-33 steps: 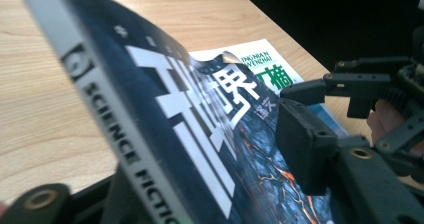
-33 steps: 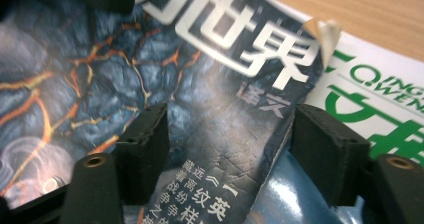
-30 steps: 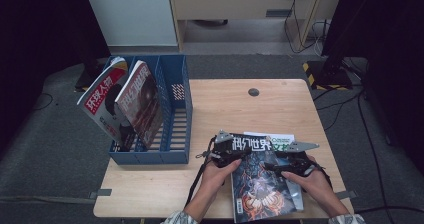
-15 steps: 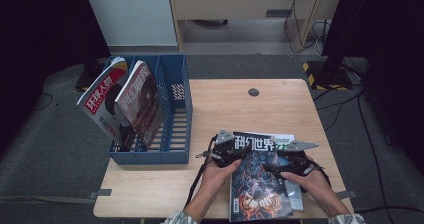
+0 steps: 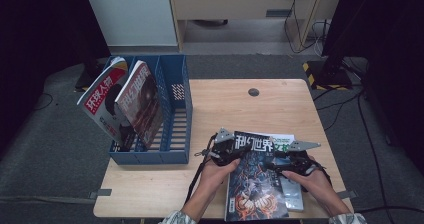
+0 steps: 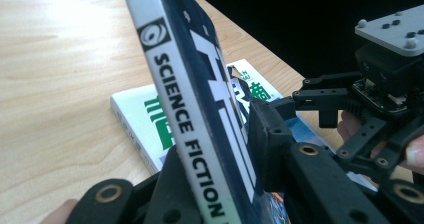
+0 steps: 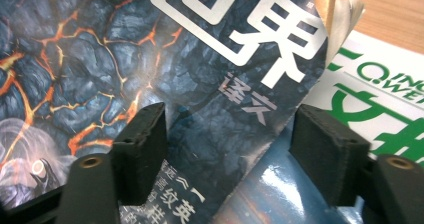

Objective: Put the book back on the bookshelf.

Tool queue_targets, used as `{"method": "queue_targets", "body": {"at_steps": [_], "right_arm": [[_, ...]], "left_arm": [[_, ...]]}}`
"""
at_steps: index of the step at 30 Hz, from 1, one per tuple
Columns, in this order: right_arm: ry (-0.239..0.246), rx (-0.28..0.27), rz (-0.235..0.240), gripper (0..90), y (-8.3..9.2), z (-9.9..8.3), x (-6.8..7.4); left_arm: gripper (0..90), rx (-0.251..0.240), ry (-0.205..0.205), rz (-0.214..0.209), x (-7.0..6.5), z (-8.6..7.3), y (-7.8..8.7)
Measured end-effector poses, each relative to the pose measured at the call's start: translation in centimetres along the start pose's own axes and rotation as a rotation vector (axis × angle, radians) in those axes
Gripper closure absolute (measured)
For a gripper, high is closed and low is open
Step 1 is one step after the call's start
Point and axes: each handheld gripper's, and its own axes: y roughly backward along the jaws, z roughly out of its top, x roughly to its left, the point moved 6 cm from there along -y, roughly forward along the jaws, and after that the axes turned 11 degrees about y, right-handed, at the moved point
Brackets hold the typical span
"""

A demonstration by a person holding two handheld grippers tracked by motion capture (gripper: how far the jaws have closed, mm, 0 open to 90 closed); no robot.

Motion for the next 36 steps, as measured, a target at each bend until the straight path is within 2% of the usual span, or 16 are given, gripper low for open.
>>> {"method": "queue_targets", "body": {"at_steps": [3, 6, 10, 12, 18, 22, 28, 32, 36], "right_arm": [[0.014, -0.022, -0.019, 42.6, 0.5, 0.3, -0.3], [0.028, -0.04, -0.036, 46.8, 1.1, 0.8, -0.5], [0.074, -0.049, -0.071, 48.5, 1.8, 1.7, -0.7], [0.097, -0.056, -0.091, 48.8, 2.3, 2.3, -0.9], [0.111, -0.099, -0.114, 49.6, 3.5, 3.6, -1.5], [0.11, -0.126, -0.094, 41.9, 3.8, 4.4, -1.4], [0.086, -0.119, -0.054, 19.6, 2.7, 4.3, -1.1], [0.08, -0.118, -0.031, 11.6, 1.8, 4.2, -1.1], [0.07, -0.128, 0.026, 7.4, 1.0, 4.2, -0.8]], "left_arm": [[77.5, -0.018, -0.035, -0.006, -0.5, 0.6, 0.5], [78.3, -0.04, -0.075, -0.012, -1.2, 1.3, 0.8], [79.2, -0.07, -0.131, -0.029, -2.3, 2.5, 1.1], [79.7, -0.084, -0.147, -0.039, -2.7, 3.1, 1.2], [80.6, -0.119, -0.195, -0.048, -4.0, 4.8, 1.7], [81.2, -0.16, -0.233, -0.047, -4.6, 5.2, 2.2], [81.7, -0.197, -0.244, -0.075, -4.8, 5.9, 3.0], [81.7, -0.207, -0.264, -0.094, -5.1, 6.0, 3.3], [81.8, -0.235, -0.272, -0.115, -5.3, 6.3, 3.7]]}}
